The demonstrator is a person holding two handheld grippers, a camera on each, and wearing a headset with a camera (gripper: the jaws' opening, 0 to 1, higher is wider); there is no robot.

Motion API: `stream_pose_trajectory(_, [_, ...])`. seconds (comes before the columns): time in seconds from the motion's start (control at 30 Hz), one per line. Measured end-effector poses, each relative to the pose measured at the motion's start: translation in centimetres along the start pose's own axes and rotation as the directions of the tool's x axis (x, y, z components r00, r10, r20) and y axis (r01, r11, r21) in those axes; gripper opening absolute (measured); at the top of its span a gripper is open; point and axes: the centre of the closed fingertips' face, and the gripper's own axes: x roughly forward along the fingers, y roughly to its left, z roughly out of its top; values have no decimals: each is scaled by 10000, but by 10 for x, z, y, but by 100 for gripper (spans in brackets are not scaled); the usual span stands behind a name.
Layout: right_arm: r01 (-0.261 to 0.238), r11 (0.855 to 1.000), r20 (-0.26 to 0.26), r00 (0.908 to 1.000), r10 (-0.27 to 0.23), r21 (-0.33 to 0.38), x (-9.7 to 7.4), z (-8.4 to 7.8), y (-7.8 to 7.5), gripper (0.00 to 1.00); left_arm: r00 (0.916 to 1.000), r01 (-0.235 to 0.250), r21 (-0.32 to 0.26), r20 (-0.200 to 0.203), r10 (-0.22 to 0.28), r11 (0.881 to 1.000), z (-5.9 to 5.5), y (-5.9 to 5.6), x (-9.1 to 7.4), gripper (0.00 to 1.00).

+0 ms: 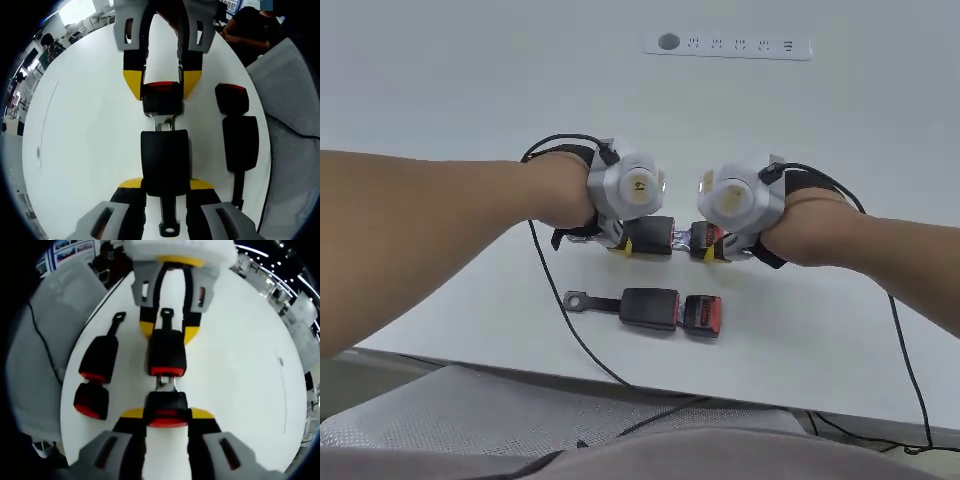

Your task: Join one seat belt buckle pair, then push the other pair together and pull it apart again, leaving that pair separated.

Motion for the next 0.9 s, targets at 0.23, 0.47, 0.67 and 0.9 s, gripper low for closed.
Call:
stream_pose_trajectory(0.23, [-71, 10000, 47, 10000, 71, -20, 3, -1, -2, 28, 10000, 24, 52, -42, -24, 10000, 0, 0, 1, 30])
stream_pose_trajectory(0.47, [-93, 9998, 207, 9997, 89, 166, 5, 4, -3, 26, 10000, 5, -34, -23, -5, 10000, 0, -1, 0, 30])
stream_pose_trajectory(0.67, [-81, 9985, 680, 9977, 45, 534, 10, 17, -3, 26, 10000, -47, -180, -43, 46, 9998, 0, 0, 0, 30])
stream_pose_trajectory(0.9, [28, 9982, 861, 9963, -80, 594, 8, 19, -1, 27, 9999, -84, -295, 61, 86, 9995, -1, 0, 0, 30])
